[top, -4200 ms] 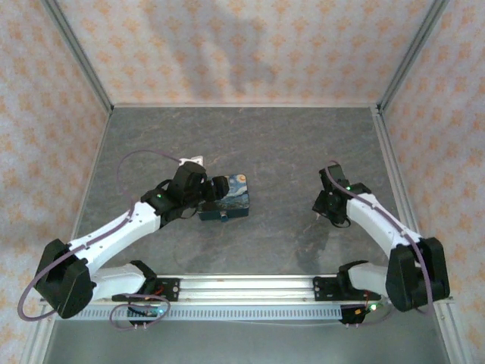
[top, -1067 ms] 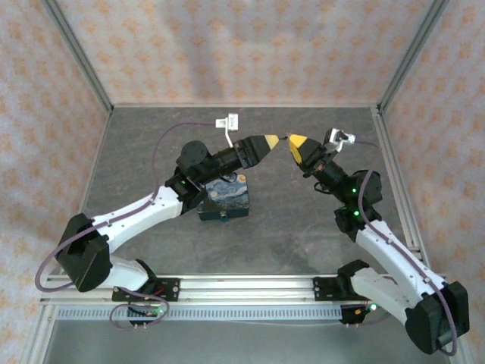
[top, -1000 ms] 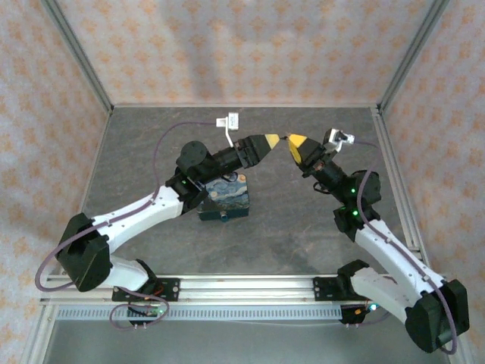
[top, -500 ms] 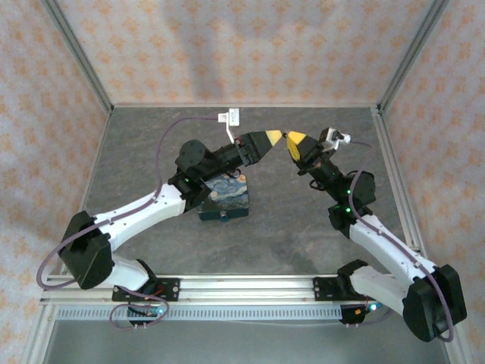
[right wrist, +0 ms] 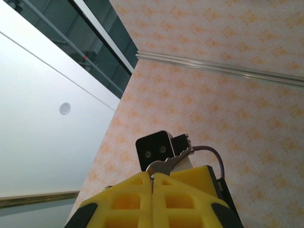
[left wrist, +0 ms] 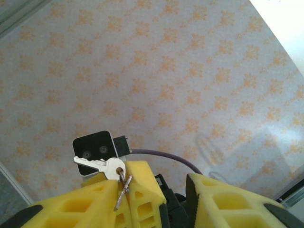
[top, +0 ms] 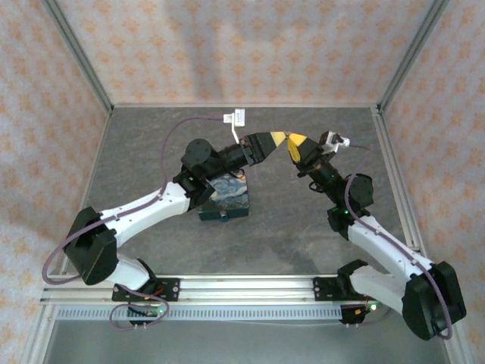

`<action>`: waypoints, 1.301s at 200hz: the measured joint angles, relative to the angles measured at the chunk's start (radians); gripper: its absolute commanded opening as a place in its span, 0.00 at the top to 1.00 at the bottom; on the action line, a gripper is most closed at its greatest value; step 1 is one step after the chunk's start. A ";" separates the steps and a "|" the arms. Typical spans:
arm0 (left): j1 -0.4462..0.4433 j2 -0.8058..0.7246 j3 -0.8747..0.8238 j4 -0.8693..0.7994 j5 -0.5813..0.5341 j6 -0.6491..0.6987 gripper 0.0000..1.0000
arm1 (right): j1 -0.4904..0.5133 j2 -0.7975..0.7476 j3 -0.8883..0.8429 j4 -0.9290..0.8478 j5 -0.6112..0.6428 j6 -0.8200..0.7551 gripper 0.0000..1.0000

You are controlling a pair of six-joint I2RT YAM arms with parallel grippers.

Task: Unlock a padlock with a key

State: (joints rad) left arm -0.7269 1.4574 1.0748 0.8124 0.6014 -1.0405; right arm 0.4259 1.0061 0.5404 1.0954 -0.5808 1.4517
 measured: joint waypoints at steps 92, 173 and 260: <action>0.000 -0.010 0.000 -0.064 -0.013 0.030 0.97 | 0.001 -0.019 -0.019 0.005 0.010 0.007 0.99; -0.002 -0.125 0.041 -0.410 -0.034 0.198 1.00 | -0.004 -0.296 -0.036 -0.485 -0.003 -0.231 0.58; 0.002 -0.140 0.298 -0.960 0.100 0.478 1.00 | -0.004 -0.352 0.198 -1.044 -0.088 -0.699 0.65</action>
State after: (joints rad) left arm -0.7250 1.3178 1.3731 -0.1478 0.7013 -0.5621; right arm 0.4221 0.6544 0.7380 0.0509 -0.6689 0.7528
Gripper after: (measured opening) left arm 0.045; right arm 0.314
